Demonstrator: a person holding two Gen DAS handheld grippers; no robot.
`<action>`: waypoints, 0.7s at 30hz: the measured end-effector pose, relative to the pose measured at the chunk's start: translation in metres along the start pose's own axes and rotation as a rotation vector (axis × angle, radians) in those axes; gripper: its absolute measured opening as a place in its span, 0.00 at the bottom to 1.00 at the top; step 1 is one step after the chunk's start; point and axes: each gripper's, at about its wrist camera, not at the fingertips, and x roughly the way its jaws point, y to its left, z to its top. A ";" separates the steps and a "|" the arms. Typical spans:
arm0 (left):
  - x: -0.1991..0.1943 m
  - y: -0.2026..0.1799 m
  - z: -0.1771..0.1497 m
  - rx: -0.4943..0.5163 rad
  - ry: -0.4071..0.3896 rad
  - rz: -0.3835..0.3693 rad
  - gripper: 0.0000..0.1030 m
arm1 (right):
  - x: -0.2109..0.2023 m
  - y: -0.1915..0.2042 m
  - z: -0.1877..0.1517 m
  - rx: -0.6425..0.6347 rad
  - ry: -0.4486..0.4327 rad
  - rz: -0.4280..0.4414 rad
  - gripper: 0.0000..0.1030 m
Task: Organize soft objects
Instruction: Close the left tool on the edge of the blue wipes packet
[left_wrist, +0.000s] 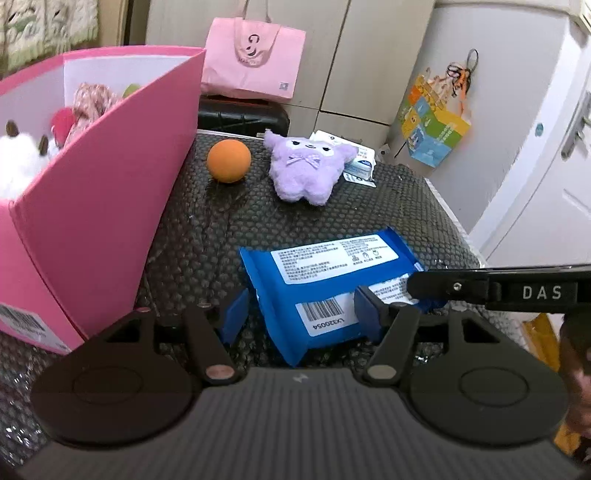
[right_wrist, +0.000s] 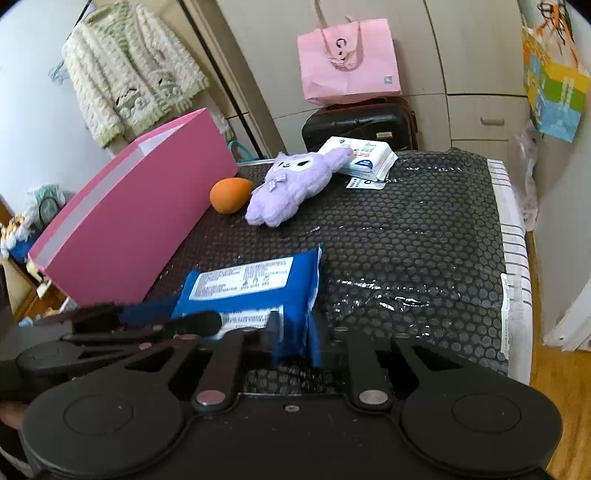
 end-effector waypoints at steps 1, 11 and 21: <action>0.000 -0.002 0.000 0.019 0.004 -0.001 0.58 | 0.001 -0.001 0.001 0.009 -0.001 0.008 0.35; 0.002 0.000 0.001 -0.009 0.034 -0.034 0.52 | 0.014 0.001 -0.012 0.018 -0.028 0.020 0.39; -0.021 -0.016 -0.010 0.148 -0.054 -0.068 0.38 | -0.001 -0.002 -0.033 0.074 -0.108 0.048 0.33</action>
